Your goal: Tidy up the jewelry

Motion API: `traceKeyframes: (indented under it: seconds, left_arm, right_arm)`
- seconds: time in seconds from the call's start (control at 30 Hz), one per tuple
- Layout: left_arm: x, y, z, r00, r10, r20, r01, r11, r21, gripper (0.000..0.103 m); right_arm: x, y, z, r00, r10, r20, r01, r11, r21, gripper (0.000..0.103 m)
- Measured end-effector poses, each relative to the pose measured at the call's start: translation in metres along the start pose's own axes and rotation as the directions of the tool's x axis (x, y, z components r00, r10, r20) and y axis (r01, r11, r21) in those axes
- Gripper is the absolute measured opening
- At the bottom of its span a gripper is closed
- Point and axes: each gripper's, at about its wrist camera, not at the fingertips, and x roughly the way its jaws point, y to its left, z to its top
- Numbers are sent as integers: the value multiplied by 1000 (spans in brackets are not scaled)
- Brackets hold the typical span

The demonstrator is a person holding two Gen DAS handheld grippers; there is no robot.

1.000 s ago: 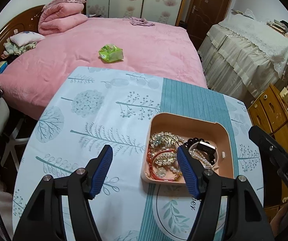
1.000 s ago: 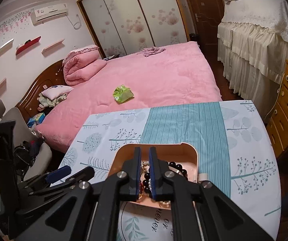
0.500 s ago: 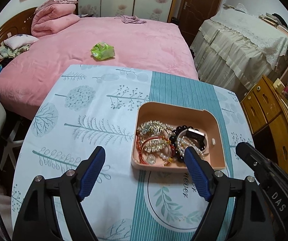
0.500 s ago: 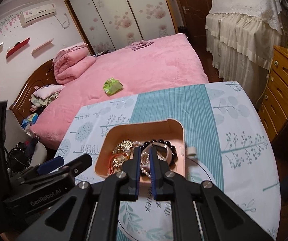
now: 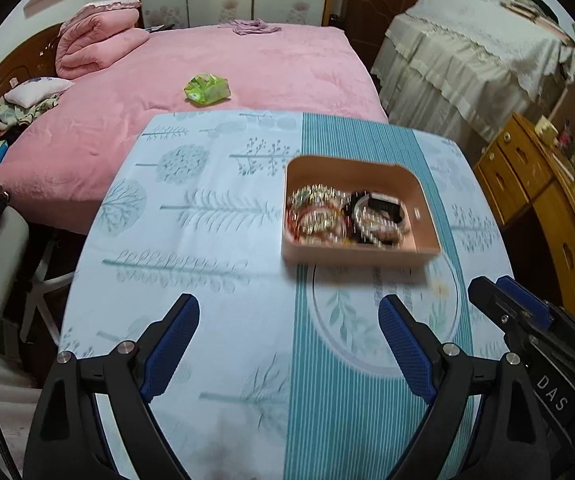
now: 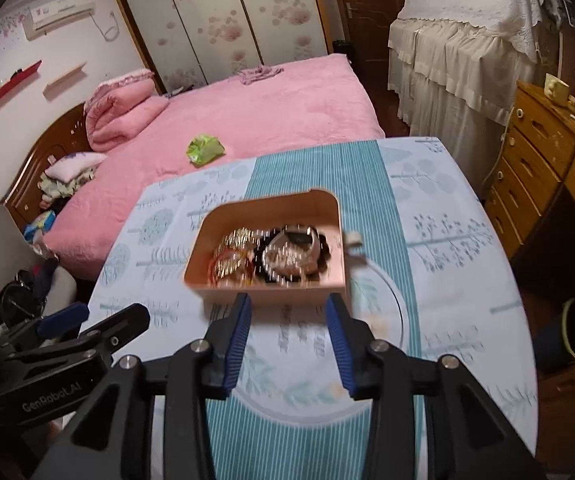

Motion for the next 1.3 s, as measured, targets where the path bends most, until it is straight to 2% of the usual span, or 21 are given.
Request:
traceKeyframes:
  seconds: [0.13, 0.27, 0.47, 0.7, 1.07, 1.3]
  left_arm:
    - [-25, -2, -14, 1000, 11, -17, -11, 999, 41, 90]
    - [-48, -5, -24, 1000, 1, -22, 1, 998, 67, 91]
    - [-70, -9, -30, 1000, -3, -29, 6, 996, 92, 91]
    - [-78, -12, -26, 999, -12, -33, 16, 993, 115, 91]
    - [-82, -9, -16, 999, -5, -33, 8, 997, 81, 91]
    - [-82, -9, -14, 999, 3, -36, -1, 997, 74, 91]
  right_arm:
    - [-21, 8, -16, 997, -4, -81, 6, 1000, 25, 39]
    - [-41, 14, -29, 992, 8, -124, 0, 998, 59, 39]
    - [-67, 18, -39, 994, -35, -108, 46, 994, 101, 39]
    - [-79, 17, -29, 995, -47, -90, 59, 990, 129, 39]
    - [-80, 23, -20, 994, -58, -96, 67, 993, 95, 39]
    - [-81, 22, -16, 994, -37, -101, 47, 994, 96, 39]
